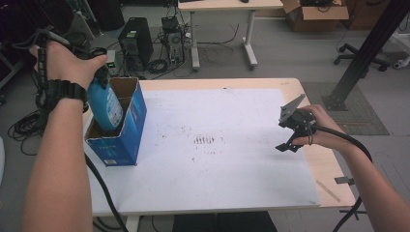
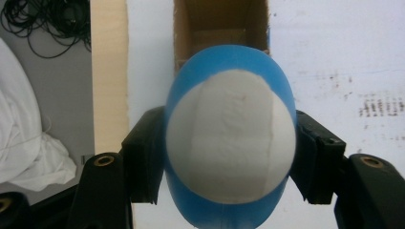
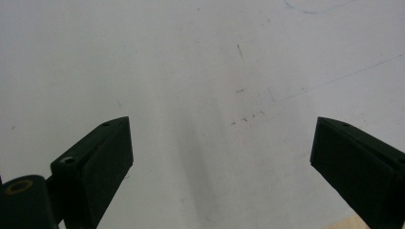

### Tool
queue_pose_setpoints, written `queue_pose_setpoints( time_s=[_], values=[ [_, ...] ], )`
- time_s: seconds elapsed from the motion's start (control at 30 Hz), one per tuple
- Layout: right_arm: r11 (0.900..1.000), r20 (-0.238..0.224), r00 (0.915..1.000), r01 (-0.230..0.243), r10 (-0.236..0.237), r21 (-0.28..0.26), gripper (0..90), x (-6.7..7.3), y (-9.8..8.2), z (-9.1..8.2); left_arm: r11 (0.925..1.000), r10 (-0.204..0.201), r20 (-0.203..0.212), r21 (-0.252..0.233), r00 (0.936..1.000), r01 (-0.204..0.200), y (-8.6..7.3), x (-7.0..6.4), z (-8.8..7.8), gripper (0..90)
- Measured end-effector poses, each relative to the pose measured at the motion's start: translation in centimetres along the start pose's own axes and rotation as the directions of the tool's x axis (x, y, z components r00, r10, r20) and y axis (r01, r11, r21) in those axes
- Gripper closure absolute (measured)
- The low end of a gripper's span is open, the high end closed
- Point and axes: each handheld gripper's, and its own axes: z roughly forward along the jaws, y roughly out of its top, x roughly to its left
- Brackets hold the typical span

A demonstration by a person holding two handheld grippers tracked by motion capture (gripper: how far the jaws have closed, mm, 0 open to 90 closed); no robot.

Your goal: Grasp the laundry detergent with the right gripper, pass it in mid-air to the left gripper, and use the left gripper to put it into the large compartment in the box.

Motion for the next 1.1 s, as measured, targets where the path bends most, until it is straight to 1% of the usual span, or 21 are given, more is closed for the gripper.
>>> queue_pose_setpoints(
  time_s=[0.1,0.17,0.4,0.53,0.73,1.1],
  values=[
    [1.0,-0.001,1.0,-0.002,0.002,0.0,7.6,0.0,-0.3,0.1,0.9998,-0.004,0.001,0.018,1.0,0.004,-0.1,0.1,1.1,38.1],
    [1.0,-0.003,1.0,-0.005,0.005,0.006,7.6,0.0,-0.4,0.2,0.9997,-0.007,0.005,0.022,1.0,0.007,-0.3,0.1,1.9,38.1],
    [1.0,-0.005,1.0,-0.004,0.004,0.007,7.6,0.1,-0.4,0.3,0.9984,0.003,0.006,0.056,1.0,-0.003,-0.7,-0.3,4.8,38.1],
    [1.0,-0.003,1.0,-0.001,0.001,0.006,7.7,0.1,-0.4,0.3,0.9973,0.002,0.015,0.073,0.9999,-0.003,-1.0,-0.3,6.2,38.1],
    [1.0,-0.001,1.0,-0.005,0.005,0.009,7.7,0.1,-0.7,0.5,0.9957,0.004,0.018,0.093,0.9998,-0.006,-1.4,-0.3,7.9,38.1],
    [1.0,-0.007,1.0,-0.005,0.005,0.012,8.1,0.2,-0.7,0.7,0.9929,0.011,0.02,0.118,0.9997,-0.013,-2.0,-0.5,10.0,38.1]
  ],
)
